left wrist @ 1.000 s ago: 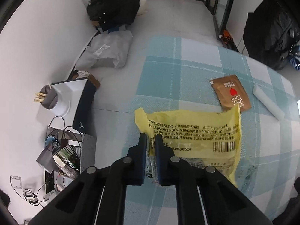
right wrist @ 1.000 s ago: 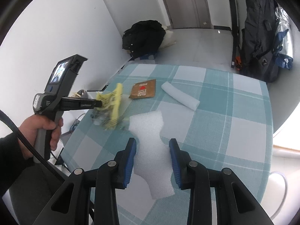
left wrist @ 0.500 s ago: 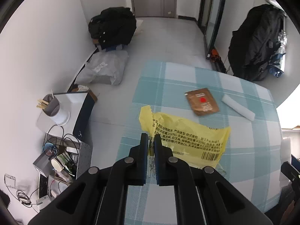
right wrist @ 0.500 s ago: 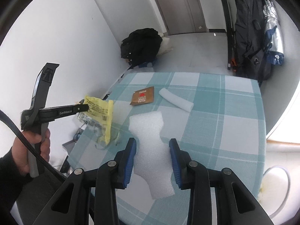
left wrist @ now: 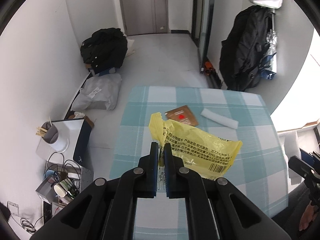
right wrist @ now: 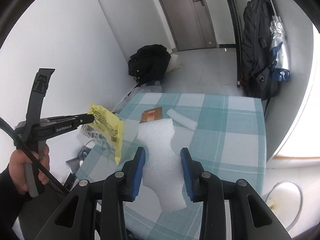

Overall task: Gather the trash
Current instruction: 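Carry the yellow wrapper and white foam piece over the white trash bin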

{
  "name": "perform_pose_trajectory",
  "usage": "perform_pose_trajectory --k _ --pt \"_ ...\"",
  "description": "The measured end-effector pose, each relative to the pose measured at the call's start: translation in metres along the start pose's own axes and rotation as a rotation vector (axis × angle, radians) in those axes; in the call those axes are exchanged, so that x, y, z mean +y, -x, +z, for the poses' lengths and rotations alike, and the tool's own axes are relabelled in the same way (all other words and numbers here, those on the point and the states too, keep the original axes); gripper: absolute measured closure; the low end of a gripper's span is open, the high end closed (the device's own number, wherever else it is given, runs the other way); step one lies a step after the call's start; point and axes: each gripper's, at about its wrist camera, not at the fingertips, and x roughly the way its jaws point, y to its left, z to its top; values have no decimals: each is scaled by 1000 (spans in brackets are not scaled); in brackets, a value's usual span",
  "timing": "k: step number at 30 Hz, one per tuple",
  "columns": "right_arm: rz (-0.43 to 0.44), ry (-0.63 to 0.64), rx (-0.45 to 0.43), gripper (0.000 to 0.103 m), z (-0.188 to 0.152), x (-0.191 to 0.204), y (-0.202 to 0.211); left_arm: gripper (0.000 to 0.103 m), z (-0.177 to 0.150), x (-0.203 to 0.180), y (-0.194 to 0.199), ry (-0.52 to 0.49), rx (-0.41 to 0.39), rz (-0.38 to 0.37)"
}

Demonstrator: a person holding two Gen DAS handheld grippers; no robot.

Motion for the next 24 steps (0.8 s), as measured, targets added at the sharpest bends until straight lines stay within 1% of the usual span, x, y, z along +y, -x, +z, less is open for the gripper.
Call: perform_pose_trajectory --k 5,10,13,19,20,24 --pt "-10 1 -53 68 10 -2 21 101 9 -11 16 -8 -33 -35" --pt "-19 -31 -108 68 21 -14 45 101 20 -25 30 -16 -67 -65" --pt "-31 -42 -135 68 29 -22 59 101 30 -36 38 -19 -87 -96" --pt "-59 -54 -214 68 47 -42 97 101 53 -75 55 -64 -138 -161" --pt "-67 -56 -233 68 51 -47 106 101 58 -87 57 -81 -148 -175" --pt "-122 -67 -291 68 60 -71 139 101 73 -124 59 -124 -160 -230"
